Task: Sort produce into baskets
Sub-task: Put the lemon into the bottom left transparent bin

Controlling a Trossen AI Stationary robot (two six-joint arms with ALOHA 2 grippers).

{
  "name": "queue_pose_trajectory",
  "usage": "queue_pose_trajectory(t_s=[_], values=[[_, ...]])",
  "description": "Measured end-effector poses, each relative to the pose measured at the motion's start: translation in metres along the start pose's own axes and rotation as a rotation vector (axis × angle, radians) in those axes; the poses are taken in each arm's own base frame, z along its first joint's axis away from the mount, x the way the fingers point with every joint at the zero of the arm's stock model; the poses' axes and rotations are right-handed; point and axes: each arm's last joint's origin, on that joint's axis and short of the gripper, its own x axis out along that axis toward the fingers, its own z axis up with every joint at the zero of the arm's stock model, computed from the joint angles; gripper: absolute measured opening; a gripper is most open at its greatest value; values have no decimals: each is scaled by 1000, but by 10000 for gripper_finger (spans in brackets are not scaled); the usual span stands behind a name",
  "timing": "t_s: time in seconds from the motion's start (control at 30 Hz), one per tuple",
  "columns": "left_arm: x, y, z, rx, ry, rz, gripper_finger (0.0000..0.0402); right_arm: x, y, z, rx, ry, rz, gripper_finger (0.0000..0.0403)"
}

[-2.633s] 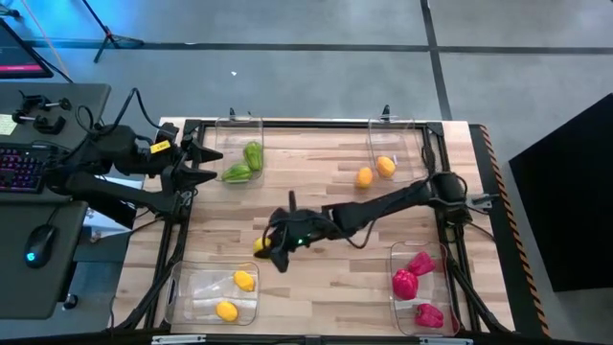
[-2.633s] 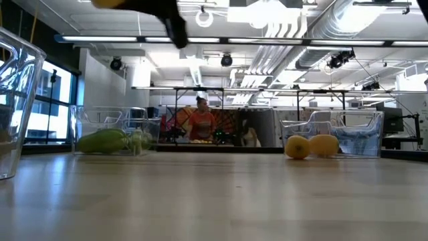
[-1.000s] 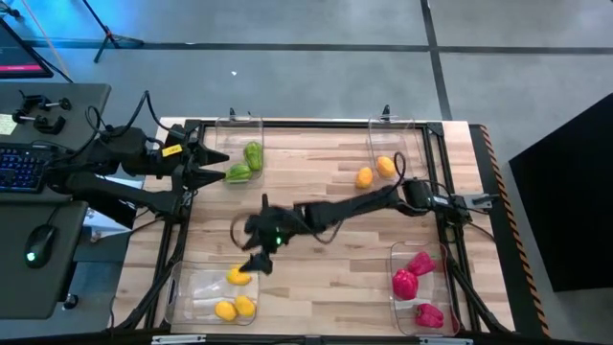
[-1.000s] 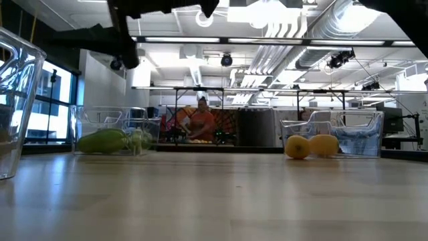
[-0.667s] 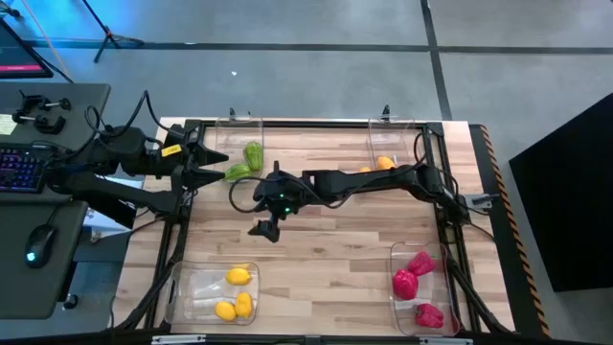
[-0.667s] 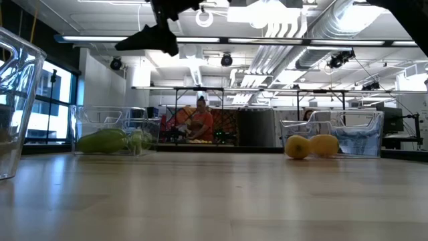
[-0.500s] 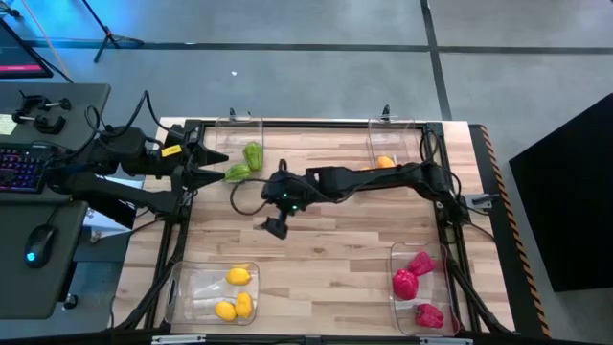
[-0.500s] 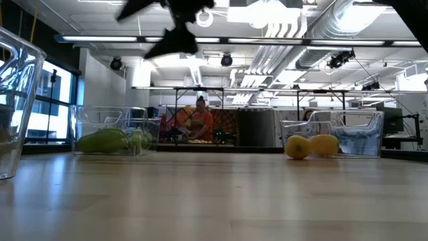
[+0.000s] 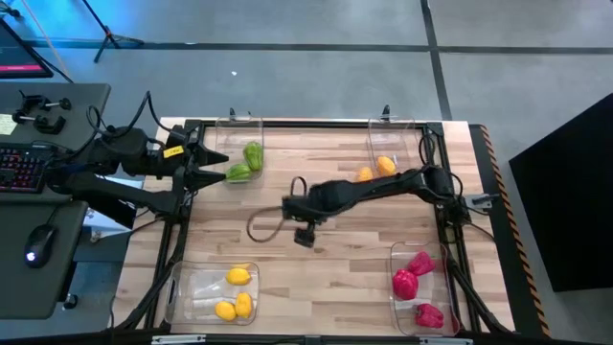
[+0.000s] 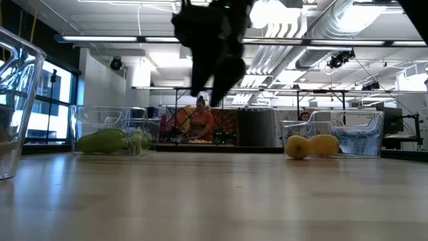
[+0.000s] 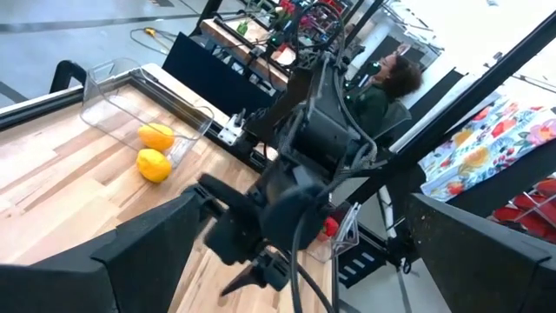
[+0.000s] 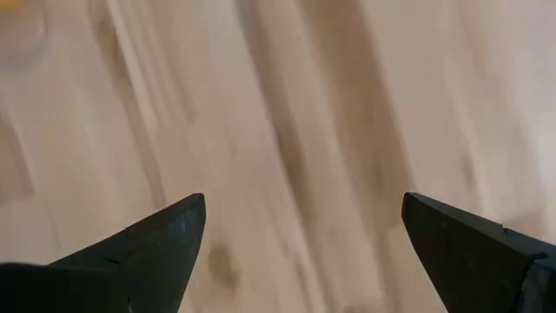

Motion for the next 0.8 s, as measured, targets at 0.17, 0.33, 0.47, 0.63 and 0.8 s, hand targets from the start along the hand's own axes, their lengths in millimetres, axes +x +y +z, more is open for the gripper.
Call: queue_pose_trajectory(t_s=[0.17,0.33,0.47,0.63,0.8], values=[[0,0,0,12,0,0,395,-13,-4,-38,52,48,-6,378],[1,0,0,-12,-1,9,395,-50,-23,-79,224,-22,34,378],[2,0,0,-15,2,11,395,-89,-42,-103,396,-151,43,378],[8,-1,1,-2,-22,20,395,-135,-66,-122,558,-311,45,378],[21,-1,-1,127,-4,66,395,-167,-76,-129,669,-485,67,378]])
